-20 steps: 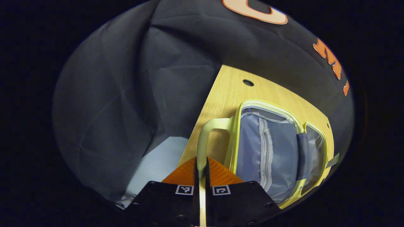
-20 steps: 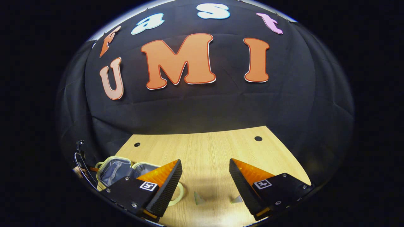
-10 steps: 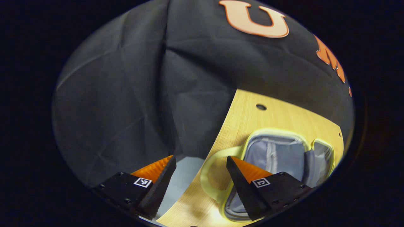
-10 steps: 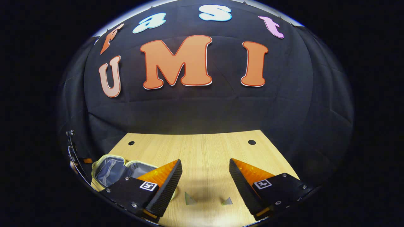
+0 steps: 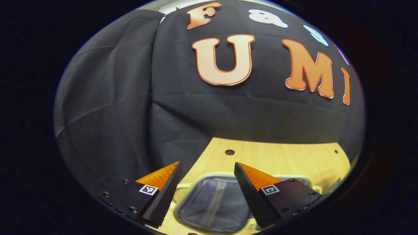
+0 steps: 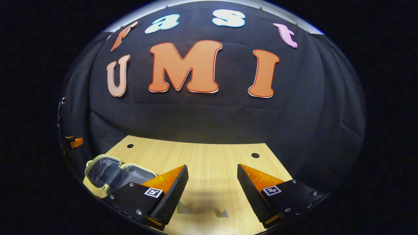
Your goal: First open the suitcase, pack the skin care products into it, and then close the suitcase.
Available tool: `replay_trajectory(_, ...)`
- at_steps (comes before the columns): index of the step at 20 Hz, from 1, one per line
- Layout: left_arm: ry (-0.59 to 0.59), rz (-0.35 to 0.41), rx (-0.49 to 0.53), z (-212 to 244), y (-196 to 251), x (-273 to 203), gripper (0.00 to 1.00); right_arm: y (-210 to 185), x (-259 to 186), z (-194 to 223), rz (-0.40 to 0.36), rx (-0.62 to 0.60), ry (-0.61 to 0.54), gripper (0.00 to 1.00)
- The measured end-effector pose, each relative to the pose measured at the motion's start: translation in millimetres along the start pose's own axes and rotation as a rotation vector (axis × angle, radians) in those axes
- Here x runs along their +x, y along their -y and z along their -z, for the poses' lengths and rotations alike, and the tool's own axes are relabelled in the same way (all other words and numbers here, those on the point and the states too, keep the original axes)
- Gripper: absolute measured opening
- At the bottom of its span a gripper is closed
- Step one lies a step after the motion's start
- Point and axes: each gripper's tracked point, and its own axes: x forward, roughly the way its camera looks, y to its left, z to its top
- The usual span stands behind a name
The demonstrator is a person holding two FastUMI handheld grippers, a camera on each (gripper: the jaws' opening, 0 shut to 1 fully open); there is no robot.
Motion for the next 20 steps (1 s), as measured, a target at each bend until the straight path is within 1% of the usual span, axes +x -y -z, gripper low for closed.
replay_trajectory(3,0.041,0.041,-0.04,-10,61,-24,0.98,10,1,10,-0.006,0.003,-0.005,0.96)
replay_trajectory(7,0.082,0.085,-0.03,-8,147,-61,0.97,34,-7,24,0.008,0.041,-0.022,0.96)
replay_trajectory(9,0.075,0.141,-0.036,1,198,-76,0.97,50,-15,33,0.027,0.046,-0.028,0.96)
replay_trajectory(10,0.07,0.186,-0.028,8,228,-80,0.97,59,-20,38,0.038,0.048,-0.033,0.96)
replay_trajectory(12,0.046,0.255,0.012,23,282,-93,0.95,76,-32,50,0.055,0.064,-0.049,0.96)
replay_trajectory(13,0.045,0.291,0.035,30,309,-100,0.98,85,-37,54,0.068,0.063,-0.054,0.96)
replay_trajectory(16,0.017,0.403,0.088,62,380,-116,0.97,111,-49,73,0.116,0.045,-0.087,0.96)
replay_trajectory(17,0.009,0.43,0.107,72,401,-117,0.97,117,-52,79,0.126,0.051,-0.098,0.96)
replay_trajectory(20,-0.019,0.471,0.175,104,443,-108,0.96,136,-59,94,0.16,0.072,-0.135,0.96)
